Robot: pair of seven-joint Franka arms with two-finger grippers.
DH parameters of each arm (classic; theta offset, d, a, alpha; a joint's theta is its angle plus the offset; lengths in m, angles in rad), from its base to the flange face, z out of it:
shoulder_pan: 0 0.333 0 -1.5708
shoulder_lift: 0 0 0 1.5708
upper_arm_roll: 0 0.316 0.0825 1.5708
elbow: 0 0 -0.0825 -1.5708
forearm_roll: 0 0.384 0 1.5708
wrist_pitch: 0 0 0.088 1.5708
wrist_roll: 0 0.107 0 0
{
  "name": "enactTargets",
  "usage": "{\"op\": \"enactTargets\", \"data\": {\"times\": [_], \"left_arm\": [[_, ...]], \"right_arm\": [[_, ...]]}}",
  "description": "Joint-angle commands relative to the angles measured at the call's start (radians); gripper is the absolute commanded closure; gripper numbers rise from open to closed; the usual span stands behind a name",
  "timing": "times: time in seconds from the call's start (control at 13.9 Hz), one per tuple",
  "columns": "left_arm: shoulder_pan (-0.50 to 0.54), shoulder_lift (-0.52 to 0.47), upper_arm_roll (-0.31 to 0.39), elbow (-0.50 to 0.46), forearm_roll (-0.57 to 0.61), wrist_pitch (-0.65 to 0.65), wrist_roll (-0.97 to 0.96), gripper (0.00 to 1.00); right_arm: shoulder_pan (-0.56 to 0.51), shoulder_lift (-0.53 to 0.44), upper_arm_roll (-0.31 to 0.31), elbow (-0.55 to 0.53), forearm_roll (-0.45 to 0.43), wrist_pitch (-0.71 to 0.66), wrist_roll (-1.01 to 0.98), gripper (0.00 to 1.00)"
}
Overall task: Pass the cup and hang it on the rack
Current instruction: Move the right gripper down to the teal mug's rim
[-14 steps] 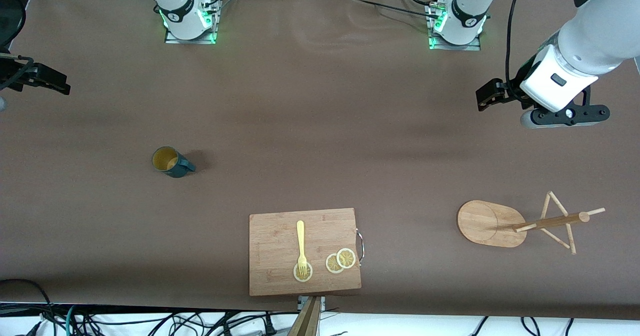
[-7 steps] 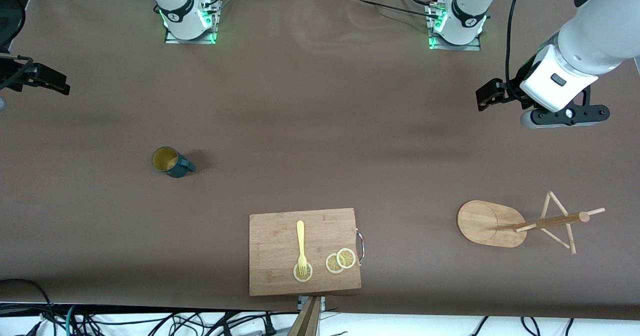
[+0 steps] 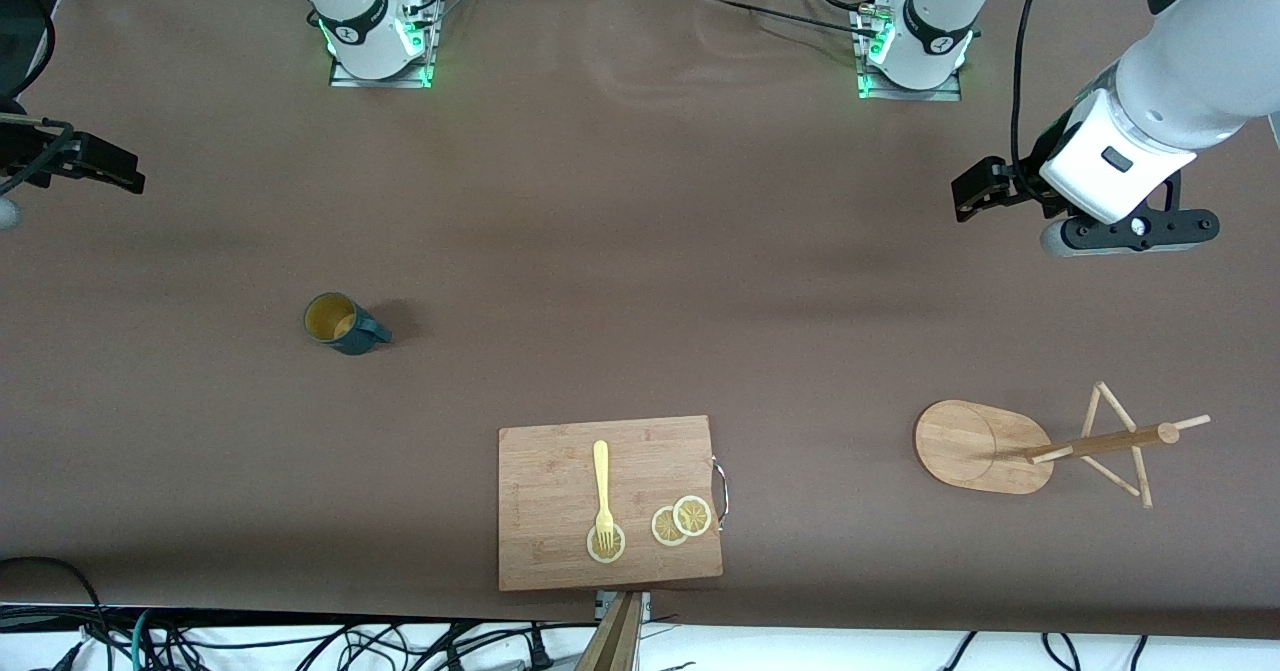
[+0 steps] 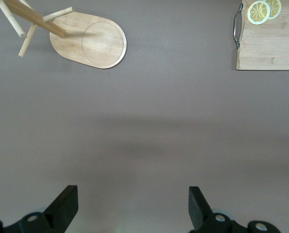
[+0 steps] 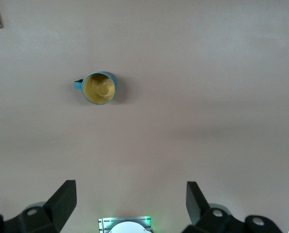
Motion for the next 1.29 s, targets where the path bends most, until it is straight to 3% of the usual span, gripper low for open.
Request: {"op": "enactTargets", "data": {"times": [0.0, 0.72, 0.93, 1.22], "left_arm": [[-0.003, 0.004, -0.001, 0.019, -0.005, -0.006, -0.007, 0.0], [-0.006, 0.004, -0.004, 0.019, -0.003, -0.006, -0.009, 0.0], [-0.003, 0.004, -0.004, 0.019, -0.003, -0.005, -0.007, 0.0], [-0.004, 0.004, -0.004, 0.019, -0.002, -0.005, -0.007, 0.0]], "right_arm": [[-0.001, 0.014, 0.003, 0.007, 0.011, -0.005, -0.002, 0.0], [-0.023, 0.183, 0.003, -0.006, 0.011, 0.057, -0.013, 0.0], [-0.019, 0.182, 0.007, -0.123, 0.018, 0.168, -0.012, 0.0], [-0.018, 0.175, 0.012, -0.333, 0.032, 0.421, 0.001, 0.0]]}}
